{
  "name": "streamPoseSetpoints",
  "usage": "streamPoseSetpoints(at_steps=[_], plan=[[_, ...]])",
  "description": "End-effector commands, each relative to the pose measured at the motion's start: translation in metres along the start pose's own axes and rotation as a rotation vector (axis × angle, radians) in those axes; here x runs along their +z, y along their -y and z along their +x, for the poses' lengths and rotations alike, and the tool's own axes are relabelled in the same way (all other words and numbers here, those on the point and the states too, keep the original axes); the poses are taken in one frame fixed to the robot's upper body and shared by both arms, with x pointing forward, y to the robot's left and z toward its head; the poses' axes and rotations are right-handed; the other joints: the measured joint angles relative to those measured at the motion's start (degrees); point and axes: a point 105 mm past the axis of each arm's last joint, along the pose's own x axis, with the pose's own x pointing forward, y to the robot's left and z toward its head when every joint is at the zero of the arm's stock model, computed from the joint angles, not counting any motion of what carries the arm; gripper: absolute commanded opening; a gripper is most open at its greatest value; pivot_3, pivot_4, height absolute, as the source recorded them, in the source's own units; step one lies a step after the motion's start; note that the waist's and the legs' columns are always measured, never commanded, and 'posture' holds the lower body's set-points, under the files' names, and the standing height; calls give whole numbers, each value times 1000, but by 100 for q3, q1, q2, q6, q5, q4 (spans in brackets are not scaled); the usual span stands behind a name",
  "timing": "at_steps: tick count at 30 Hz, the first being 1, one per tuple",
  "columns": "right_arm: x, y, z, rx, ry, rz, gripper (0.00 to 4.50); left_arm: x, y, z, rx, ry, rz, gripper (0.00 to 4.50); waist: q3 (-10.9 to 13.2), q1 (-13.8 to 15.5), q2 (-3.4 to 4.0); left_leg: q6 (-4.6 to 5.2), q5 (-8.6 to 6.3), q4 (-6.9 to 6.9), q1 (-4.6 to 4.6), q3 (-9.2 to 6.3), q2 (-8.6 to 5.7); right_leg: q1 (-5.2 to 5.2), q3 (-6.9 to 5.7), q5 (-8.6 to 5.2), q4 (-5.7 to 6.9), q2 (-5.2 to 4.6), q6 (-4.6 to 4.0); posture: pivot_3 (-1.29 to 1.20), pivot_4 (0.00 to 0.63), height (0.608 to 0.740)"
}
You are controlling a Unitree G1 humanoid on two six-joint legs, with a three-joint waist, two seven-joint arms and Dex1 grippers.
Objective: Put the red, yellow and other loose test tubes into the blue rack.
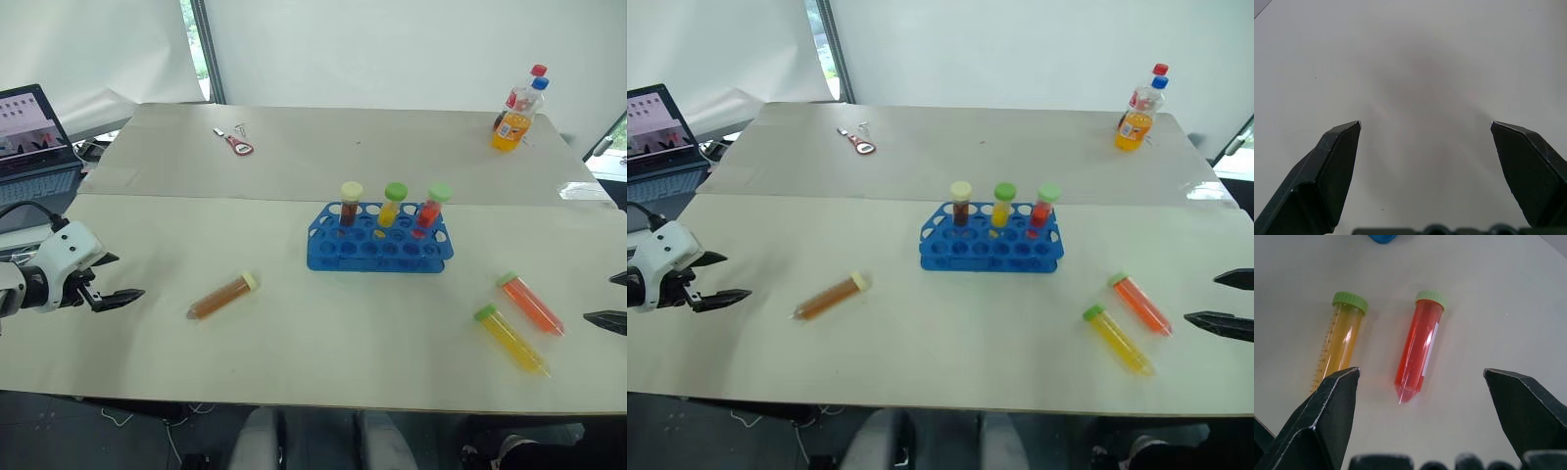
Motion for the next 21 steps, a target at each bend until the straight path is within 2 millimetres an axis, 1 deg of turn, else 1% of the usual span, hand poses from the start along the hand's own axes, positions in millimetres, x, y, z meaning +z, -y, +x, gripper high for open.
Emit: streamPoseSetpoints(at_steps=[1, 4, 6, 11, 14, 15, 17, 20, 21], plan=[[6, 4, -5, -25, 11, -13, 4495, 8, -5, -6, 13, 25, -1, 4500, 0, -1, 0, 0, 0, 0, 0, 0, 0, 0, 0, 0, 0, 0, 0, 0, 150, 659], [1, 7, -7, -35, 5, 3, 4495, 10, -8, -7, 22, 37, 1, 4500, 0, 2, 0, 0, 0, 0, 0, 0, 0, 0, 0, 0, 0, 0, 0, 0, 150, 659], [-1, 8, -7, -36, 5, 3, 4495, 14, -9, -8, 24, 69, -9, 4500, 0, 3, 0, 0, 0, 0, 0, 0, 0, 0, 0, 0, 0, -1, 0, 0, 150, 659], [3, 7, -5, -40, 19, -3, 4495, 21, -14, -10, 45, 109, -1, 4500, 0, -5, 0, 0, 0, 0, 0, 0, 0, 0, 0, 0, 1, 0, 0, 0, 150, 659], [5, 6, -4, -38, 25, -6, 4495, 22, -15, -10, 41, 101, 26, 4500, 0, -8, 0, 0, 0, 0, 0, 0, 0, 0, 0, 0, 3, 0, 0, 0, 150, 659], [7, 6, -3, -39, 31, -8, 4495, 25, -14, -10, 36, 101, 39, 4500, 0, -8, 0, 0, 0, 0, 0, 0, 0, 0, 1, 0, 3, 0, 0, 0, 150, 659], [12, 6, -1, -47, 53, -9, 4495, 40, -10, -7, 10, 132, 66, 4500, 0, -5, 0, 0, 0, 0, 0, 0, -1, 0, 0, 0, 4, 0, 0, 0, 150, 659], [21, 4, 2, -43, 81, -6, 4495, 73, 11, -1, -107, 213, 112, 4500, 0, 18, 0, 0, 0, 6, -3, -4, -1, 2, -2, 0, 5, 0, 0, 0, 150, 659], [23, 4, 4, -44, 91, -4, 4495, 86, 21, 2, -156, 246, 134, 4500, 0, 21, 0, 0, 0, 9, -3, -6, -1, 6, -4, 0, 5, -1, 1, 0, 150, 659]])
